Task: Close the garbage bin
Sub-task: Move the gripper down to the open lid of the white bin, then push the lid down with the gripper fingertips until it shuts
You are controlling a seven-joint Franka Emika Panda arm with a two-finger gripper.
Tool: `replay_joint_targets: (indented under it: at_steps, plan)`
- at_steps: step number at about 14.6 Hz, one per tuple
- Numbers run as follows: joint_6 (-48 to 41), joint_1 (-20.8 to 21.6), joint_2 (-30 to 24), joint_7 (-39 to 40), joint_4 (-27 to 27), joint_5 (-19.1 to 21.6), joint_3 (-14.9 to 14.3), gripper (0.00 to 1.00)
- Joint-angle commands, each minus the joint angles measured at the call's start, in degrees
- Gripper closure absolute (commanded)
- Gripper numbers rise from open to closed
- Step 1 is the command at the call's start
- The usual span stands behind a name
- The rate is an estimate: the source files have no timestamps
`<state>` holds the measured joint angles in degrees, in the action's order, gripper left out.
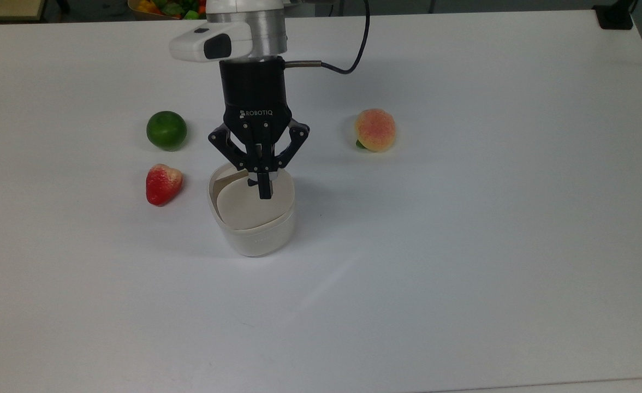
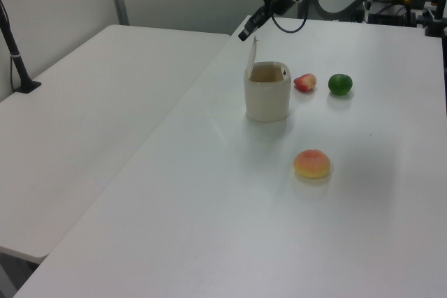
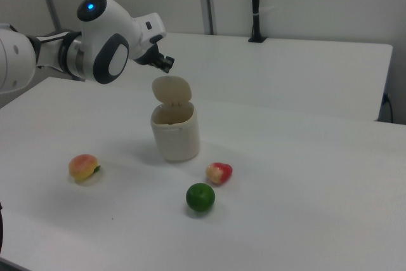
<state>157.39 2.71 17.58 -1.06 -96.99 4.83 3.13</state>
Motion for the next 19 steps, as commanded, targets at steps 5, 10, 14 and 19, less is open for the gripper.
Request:
replay_joint_targets:
  at_steps: [5, 10, 14, 19]
  plan:
    - [-1.46, -1.39, -2.11, 1.06, -3.91, -0.96, -0.23, 1.00]
    - [-3.48, -1.92, -3.78, 0.97, -5.58, -1.49, -0.23, 1.00]
    - [-9.28, -2.53, -5.10, 0.97, -5.76, -3.78, -0.23, 1.00]
    - [-11.57, -3.06, -5.28, 0.88, -6.90, -5.53, -0.23, 1.00]
